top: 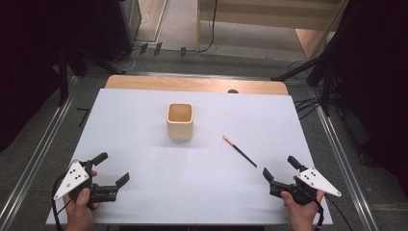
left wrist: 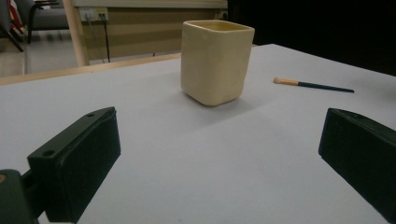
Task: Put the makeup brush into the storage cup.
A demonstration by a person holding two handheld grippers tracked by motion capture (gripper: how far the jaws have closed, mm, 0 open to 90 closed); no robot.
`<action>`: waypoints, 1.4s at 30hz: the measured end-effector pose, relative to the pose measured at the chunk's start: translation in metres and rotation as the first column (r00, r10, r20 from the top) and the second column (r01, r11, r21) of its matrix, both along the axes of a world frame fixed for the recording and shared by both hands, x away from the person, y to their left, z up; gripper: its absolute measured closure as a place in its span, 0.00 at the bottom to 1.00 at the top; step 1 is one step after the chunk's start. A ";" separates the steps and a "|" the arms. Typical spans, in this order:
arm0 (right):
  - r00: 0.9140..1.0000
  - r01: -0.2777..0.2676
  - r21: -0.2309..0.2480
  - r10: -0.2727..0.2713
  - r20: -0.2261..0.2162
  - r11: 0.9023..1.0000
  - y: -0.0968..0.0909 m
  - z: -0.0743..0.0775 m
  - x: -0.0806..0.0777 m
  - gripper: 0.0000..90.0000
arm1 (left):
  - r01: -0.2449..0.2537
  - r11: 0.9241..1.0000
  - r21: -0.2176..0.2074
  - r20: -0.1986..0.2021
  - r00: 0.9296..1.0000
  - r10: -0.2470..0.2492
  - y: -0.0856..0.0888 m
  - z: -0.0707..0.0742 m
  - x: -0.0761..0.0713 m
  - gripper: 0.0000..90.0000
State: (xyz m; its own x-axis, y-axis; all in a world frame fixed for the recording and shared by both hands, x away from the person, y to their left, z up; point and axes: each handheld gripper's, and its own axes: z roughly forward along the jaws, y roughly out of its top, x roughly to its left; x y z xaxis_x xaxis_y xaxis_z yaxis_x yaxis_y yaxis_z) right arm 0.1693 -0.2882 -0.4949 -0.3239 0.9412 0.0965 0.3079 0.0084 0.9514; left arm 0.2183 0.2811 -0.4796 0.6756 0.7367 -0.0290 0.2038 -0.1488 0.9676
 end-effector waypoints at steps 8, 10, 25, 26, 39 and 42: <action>1.000 0.015 0.007 -0.015 -0.003 1.000 -0.001 0.002 0.000 0.03 | -0.003 1.000 0.000 0.001 1.000 0.003 0.001 0.000 -0.001 0.00; 1.000 0.009 0.011 -0.009 -0.005 1.000 -0.002 0.002 0.001 0.03 | -0.002 1.000 0.002 0.001 1.000 0.002 0.001 0.000 -0.001 0.00; 0.999 0.006 -0.002 -0.006 -0.036 1.000 0.003 0.012 0.011 0.06 | 0.013 1.000 0.015 0.005 1.000 -0.014 -0.006 -0.001 0.002 0.00; 0.999 0.008 -0.005 -0.008 -0.040 1.000 0.003 0.013 0.012 0.06 | 0.014 1.000 0.014 0.005 1.000 -0.014 -0.006 -0.002 0.002 0.00; 0.999 -0.007 -0.014 0.006 -0.047 1.000 0.006 0.025 0.028 0.07 | 0.015 1.000 0.016 0.003 1.000 -0.016 -0.006 -0.002 0.003 0.00; 0.999 -0.011 -0.015 0.010 -0.043 1.000 0.007 0.029 0.032 0.07 | 0.016 1.000 0.018 0.004 1.000 -0.016 -0.006 -0.002 0.003 0.00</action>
State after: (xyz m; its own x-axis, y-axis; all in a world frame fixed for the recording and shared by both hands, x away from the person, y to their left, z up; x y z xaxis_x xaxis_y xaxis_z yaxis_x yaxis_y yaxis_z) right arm 0.2012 -0.2810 -0.4661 -0.3297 0.9391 0.0966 0.3486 0.0260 0.9369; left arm 0.2213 0.2753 -0.4814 0.6878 0.7258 -0.0136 0.1977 -0.1692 0.9656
